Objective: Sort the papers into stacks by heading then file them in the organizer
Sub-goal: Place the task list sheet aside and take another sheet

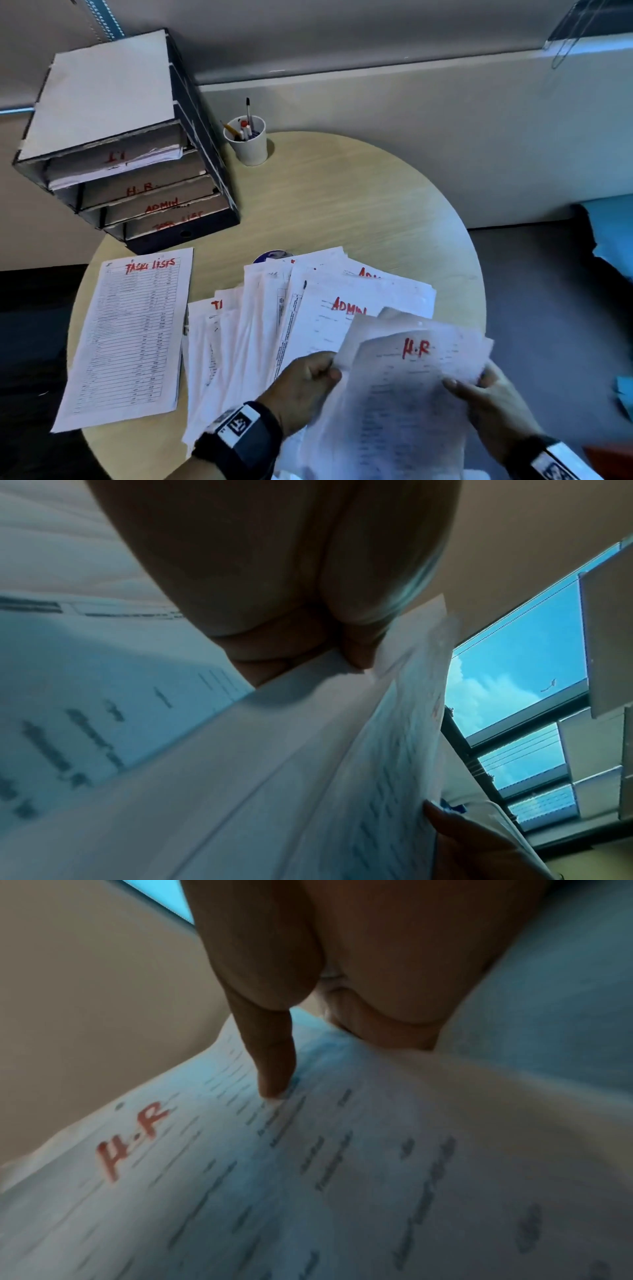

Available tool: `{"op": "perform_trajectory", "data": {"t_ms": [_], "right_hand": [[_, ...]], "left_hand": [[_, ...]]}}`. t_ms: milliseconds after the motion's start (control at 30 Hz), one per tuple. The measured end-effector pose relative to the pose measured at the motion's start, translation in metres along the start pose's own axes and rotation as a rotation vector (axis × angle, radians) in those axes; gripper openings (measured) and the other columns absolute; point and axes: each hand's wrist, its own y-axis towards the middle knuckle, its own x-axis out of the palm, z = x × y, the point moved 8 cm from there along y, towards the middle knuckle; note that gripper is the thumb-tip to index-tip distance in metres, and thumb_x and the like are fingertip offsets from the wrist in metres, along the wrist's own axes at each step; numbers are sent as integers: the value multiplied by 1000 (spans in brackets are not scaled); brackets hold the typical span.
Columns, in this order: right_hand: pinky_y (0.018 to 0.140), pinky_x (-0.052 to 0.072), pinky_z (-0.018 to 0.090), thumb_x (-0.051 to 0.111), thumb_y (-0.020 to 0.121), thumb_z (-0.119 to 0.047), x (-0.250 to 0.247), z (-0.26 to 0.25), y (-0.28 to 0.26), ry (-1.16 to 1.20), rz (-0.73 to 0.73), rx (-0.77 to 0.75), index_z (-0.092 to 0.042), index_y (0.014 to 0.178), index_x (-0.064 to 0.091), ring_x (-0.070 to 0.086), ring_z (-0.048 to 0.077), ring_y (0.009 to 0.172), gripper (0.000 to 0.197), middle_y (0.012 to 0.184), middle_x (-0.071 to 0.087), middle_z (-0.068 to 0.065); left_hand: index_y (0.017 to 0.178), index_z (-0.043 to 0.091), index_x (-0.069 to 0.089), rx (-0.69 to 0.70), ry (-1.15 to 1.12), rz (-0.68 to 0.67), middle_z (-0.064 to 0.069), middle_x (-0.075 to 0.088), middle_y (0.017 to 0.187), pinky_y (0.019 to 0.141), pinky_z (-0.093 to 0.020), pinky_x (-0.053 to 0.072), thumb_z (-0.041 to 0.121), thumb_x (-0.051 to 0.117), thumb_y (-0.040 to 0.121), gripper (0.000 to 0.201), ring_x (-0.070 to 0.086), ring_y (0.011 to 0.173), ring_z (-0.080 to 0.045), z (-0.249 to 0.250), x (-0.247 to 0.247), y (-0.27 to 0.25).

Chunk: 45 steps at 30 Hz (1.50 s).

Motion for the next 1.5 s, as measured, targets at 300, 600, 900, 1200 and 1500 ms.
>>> {"op": "perform_trajectory", "data": {"t_ms": [300,600,900,1200,1500], "right_hand": [[88,53,56,86,58,4,-24,20,-1,-17,37,111,0,120,60,68,41,98,67,113,67,31],[95,49,59,91,47,-14,48,6,21,-130,-91,24,-4,120,61,68,41,103,79,110,71,22],[91,54,49,82,47,-37,65,25,37,-740,-108,37,-20,102,70,71,21,95,59,96,77,-4],[71,50,29,67,87,-13,107,-6,27,-811,-6,-133,-23,90,68,66,13,86,11,91,73,-5],[70,59,44,64,90,-9,135,-6,59,-677,12,-97,-19,91,71,70,25,80,12,85,76,1]], "left_hand": [[83,20,62,-140,-95,-66,-12,48,77,60,-27,35,36,58,81,17,45,66,-17,-1,4,13],[91,20,66,-47,-52,337,18,75,90,79,-22,51,9,59,92,13,69,93,-15,-3,-25,13],[112,22,67,-233,-66,393,7,74,107,92,-29,54,17,63,75,37,68,100,-15,-49,-53,4],[108,22,66,-2,-296,576,3,76,105,87,-37,57,16,54,81,30,69,102,-22,8,-95,1],[113,24,65,-38,-199,541,4,74,112,91,-37,56,25,55,73,42,68,103,-18,8,-127,5]]}}
